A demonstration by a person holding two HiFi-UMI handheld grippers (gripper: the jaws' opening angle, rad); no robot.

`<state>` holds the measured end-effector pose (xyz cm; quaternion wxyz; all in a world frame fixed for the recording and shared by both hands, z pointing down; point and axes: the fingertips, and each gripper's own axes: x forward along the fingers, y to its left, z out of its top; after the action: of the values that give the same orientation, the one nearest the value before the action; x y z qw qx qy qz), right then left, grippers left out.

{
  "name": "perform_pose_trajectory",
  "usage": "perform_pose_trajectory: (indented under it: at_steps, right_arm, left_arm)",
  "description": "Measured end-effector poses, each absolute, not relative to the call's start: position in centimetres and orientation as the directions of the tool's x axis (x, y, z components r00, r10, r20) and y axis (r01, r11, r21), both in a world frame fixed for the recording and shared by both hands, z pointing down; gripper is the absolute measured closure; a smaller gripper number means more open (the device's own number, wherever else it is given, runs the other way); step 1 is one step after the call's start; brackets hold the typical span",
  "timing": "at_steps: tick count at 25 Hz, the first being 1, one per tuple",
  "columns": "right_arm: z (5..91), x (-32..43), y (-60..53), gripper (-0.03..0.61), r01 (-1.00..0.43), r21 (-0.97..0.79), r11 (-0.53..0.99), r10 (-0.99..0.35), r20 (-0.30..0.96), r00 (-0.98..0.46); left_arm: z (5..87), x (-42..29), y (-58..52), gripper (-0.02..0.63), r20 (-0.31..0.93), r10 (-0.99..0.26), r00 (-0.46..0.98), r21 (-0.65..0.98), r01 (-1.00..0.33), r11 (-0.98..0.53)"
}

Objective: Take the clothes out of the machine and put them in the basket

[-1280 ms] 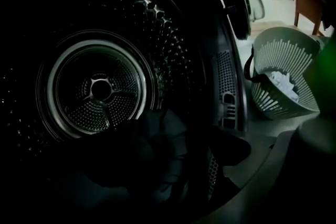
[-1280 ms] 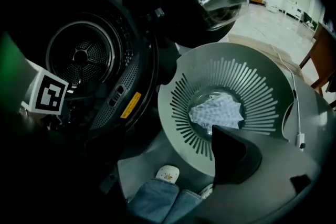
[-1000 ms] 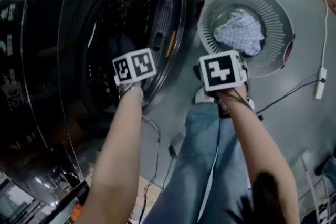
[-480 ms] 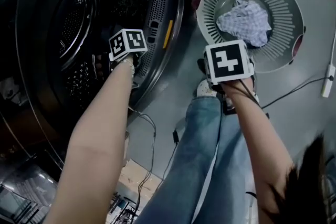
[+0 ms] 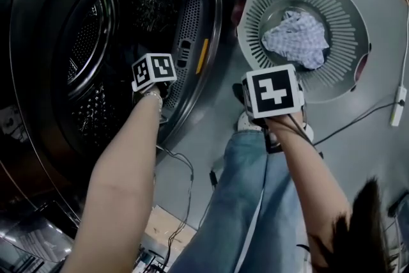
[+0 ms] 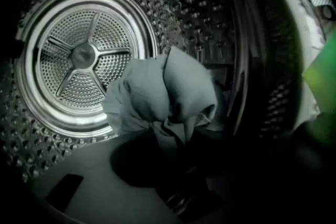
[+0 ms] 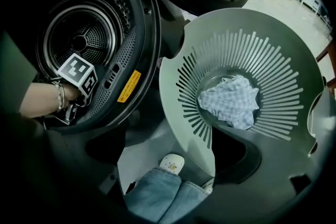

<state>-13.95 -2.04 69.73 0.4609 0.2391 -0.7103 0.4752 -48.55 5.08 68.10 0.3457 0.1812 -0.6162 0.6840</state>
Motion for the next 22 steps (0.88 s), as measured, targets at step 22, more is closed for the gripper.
perform_pose_trajectory:
  at_steps: [22]
  right_arm:
    - [59.6, -8.1, -3.8, 0.080, -0.832, -0.382, 0.402, -0.046, 0.899, -0.435]
  left_arm:
    - [55.2, -34.6, -1.6, 0.562, 0.807, -0.271, -0.524, -0.453, -0.845, 0.284]
